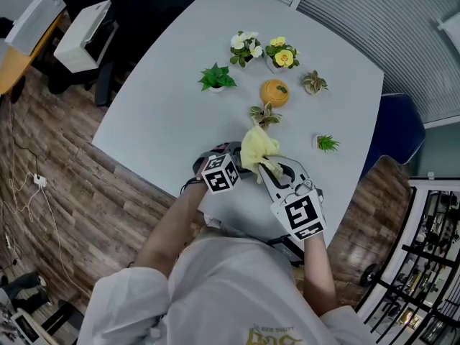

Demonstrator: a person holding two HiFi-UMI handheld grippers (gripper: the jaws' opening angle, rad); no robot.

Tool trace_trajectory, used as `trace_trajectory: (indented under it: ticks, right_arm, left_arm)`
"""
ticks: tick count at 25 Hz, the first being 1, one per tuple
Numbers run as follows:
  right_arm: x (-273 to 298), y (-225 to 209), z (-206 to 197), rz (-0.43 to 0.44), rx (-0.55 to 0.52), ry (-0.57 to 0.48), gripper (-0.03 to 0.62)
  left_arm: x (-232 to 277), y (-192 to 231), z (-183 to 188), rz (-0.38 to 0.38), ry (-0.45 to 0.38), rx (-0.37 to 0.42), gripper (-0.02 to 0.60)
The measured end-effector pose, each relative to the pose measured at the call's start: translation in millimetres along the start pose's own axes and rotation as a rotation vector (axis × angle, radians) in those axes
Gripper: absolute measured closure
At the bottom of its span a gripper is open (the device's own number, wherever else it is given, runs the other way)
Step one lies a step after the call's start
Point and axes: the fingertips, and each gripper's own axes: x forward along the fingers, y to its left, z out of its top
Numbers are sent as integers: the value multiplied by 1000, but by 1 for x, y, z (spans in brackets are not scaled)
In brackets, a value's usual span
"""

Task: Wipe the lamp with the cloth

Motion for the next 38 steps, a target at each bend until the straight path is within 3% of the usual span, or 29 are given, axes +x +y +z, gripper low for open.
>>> trace_trajectory:
  ticks: [21,38]
  right_arm:
    - [0,-43,-22,-89,143,22,548]
    - [15,-66,-30,-63,319,-54,548]
  left_arm:
    - [0,0,0,7,-1,6,264]
    - [1,0,-1,11,1,7,264]
